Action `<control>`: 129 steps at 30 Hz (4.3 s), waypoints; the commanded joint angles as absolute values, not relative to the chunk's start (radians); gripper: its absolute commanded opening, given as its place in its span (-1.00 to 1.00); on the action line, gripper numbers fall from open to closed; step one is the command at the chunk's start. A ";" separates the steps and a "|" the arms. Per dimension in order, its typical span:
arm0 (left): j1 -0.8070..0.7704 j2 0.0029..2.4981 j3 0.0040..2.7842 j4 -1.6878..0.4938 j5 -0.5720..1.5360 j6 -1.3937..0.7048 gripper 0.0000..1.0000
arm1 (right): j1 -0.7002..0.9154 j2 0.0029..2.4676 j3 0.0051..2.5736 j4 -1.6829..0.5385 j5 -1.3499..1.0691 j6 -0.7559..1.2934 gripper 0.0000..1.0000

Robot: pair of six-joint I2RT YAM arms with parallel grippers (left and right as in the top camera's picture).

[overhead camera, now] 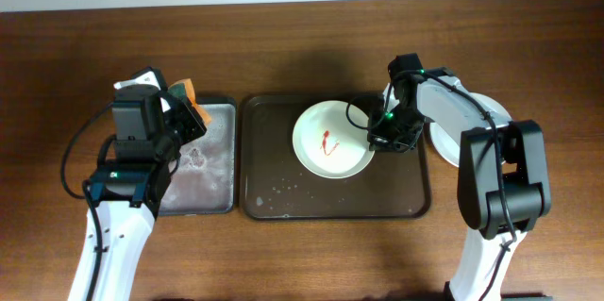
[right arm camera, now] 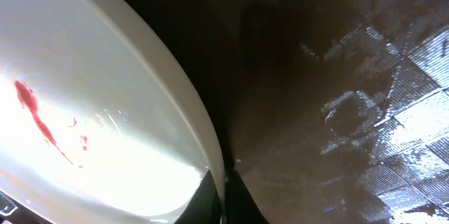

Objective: Clean dirty plates on tray and stack at the side
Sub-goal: 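Lift the sponge from the soapy tray with the left gripper, then scrub the sauce off the held plate with the sponge in the left gripper, then return the sponge to the soapy tray with the left gripper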

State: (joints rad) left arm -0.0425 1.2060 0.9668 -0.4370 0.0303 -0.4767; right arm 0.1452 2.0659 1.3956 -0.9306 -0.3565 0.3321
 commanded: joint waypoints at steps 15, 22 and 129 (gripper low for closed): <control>-0.039 1.391 0.986 -0.576 0.034 -0.369 -1.00 | 0.213 2.069 1.383 -0.934 -0.331 0.266 -0.92; -0.039 1.578 0.986 -0.654 0.030 -0.341 -1.00 | 0.237 2.069 1.384 -0.935 -0.328 0.266 -0.92; -0.379 1.693 1.297 -0.847 -0.256 -0.229 -1.00 | 0.294 2.069 1.384 -0.904 -0.276 0.240 -0.49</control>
State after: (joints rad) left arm -0.4236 1.7306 1.2747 -0.8051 -0.1295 -0.2447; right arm 0.2924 2.0655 1.3945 -0.9234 -0.3225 0.2432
